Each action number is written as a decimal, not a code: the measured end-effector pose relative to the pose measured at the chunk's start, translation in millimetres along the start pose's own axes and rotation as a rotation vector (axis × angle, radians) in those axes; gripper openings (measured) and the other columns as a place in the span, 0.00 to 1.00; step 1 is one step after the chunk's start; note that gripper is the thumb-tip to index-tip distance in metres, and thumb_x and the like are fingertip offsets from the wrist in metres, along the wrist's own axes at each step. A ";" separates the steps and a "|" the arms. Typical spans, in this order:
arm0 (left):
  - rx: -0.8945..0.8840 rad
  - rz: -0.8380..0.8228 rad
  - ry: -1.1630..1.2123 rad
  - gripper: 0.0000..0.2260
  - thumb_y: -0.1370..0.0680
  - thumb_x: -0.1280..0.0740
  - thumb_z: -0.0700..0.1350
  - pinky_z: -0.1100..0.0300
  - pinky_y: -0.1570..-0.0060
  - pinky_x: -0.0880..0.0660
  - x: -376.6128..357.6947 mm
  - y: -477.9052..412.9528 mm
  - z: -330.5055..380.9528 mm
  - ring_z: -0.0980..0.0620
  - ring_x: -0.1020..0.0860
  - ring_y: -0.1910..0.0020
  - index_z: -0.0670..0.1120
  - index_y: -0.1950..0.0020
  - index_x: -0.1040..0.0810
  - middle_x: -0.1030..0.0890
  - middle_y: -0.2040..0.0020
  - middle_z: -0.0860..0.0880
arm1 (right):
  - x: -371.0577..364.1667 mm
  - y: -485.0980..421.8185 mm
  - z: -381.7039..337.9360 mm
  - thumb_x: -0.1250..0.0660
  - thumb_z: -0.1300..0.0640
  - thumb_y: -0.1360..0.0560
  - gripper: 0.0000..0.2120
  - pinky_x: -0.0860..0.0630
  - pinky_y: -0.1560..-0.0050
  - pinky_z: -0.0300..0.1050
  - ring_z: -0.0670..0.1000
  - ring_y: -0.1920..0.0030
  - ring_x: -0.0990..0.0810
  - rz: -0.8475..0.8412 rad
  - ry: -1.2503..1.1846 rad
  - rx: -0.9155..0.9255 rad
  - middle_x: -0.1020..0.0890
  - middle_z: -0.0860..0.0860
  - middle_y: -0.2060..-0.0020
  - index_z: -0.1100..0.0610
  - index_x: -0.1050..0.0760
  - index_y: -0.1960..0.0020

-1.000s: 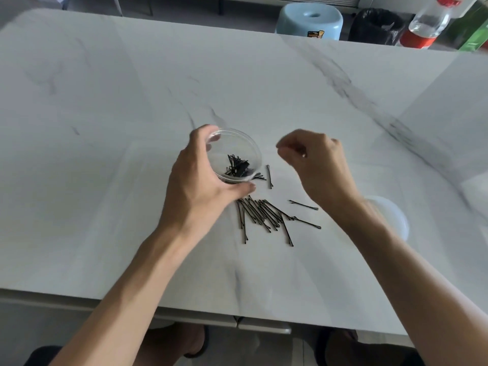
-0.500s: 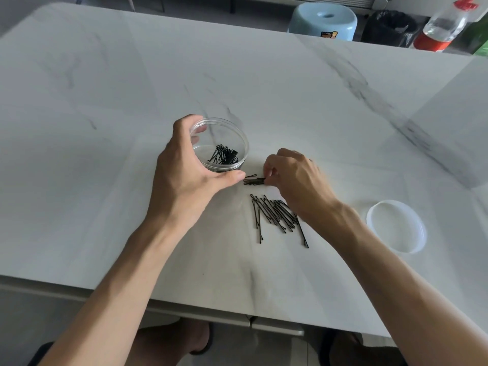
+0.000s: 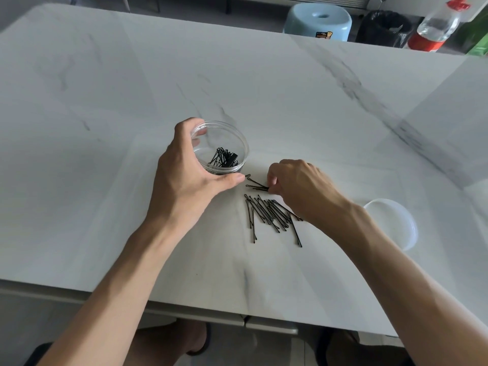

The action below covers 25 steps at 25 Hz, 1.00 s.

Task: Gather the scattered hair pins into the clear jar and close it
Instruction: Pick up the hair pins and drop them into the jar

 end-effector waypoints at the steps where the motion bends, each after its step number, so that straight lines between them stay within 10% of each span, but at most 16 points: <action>1: 0.001 -0.003 0.000 0.40 0.39 0.19 0.51 0.68 0.43 0.34 -0.9 0.1 0.1 0.59 0.28 0.38 0.52 0.32 0.34 0.27 0.36 0.59 | -1.7 0.1 -0.2 0.35 0.58 0.22 0.04 0.35 0.62 0.43 0.56 0.56 0.21 0.000 0.031 0.007 0.20 0.51 0.54 0.56 0.22 0.49; 6: 0.001 -0.004 -0.006 0.40 0.39 0.19 0.51 0.75 0.46 0.35 -2.5 -0.6 1.1 0.60 0.28 0.39 0.53 0.32 0.34 0.27 0.38 0.59 | 10.8 1.0 8.4 0.40 0.62 0.20 0.03 0.29 0.61 0.48 0.55 0.59 0.22 0.074 -0.021 -0.004 0.21 0.54 0.57 0.59 0.28 0.49; 10: -0.002 -0.021 -0.013 0.41 0.41 0.18 0.50 0.62 0.38 0.31 -7.3 0.4 2.1 0.57 0.27 0.36 0.52 0.32 0.33 0.25 0.37 0.56 | 54.7 2.8 2.0 0.39 0.67 0.22 0.06 0.36 0.69 0.37 0.35 0.68 0.28 0.300 -0.228 0.104 0.26 0.45 0.65 0.57 0.30 0.52; 17: -0.077 -0.143 -0.053 0.42 0.41 0.18 0.49 0.62 0.38 0.31 -25.2 7.8 11.4 0.58 0.28 0.34 0.52 0.32 0.34 0.25 0.35 0.57 | 50.9 2.0 -51.1 0.33 0.63 0.25 0.03 0.26 0.64 0.54 0.52 0.60 0.27 0.298 -0.144 0.362 0.22 0.47 0.63 0.57 0.24 0.54; 25: -0.028 -0.033 -0.045 0.41 0.41 0.18 0.50 0.65 0.40 0.32 1.4 3.3 -0.9 0.57 0.27 0.37 0.51 0.32 0.33 0.24 0.36 0.56 | 27.7 -19.0 -3.1 0.30 0.64 0.26 0.09 0.25 0.52 0.40 0.47 0.57 0.22 0.347 -0.439 0.025 0.18 0.50 0.53 0.55 0.18 0.48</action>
Point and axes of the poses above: each hand's wrist, its own y-axis away from the middle knuckle, its own x-axis out of the back of the hand, z = x × y, the point moved 6 cm from there along -y, towards the middle knuckle
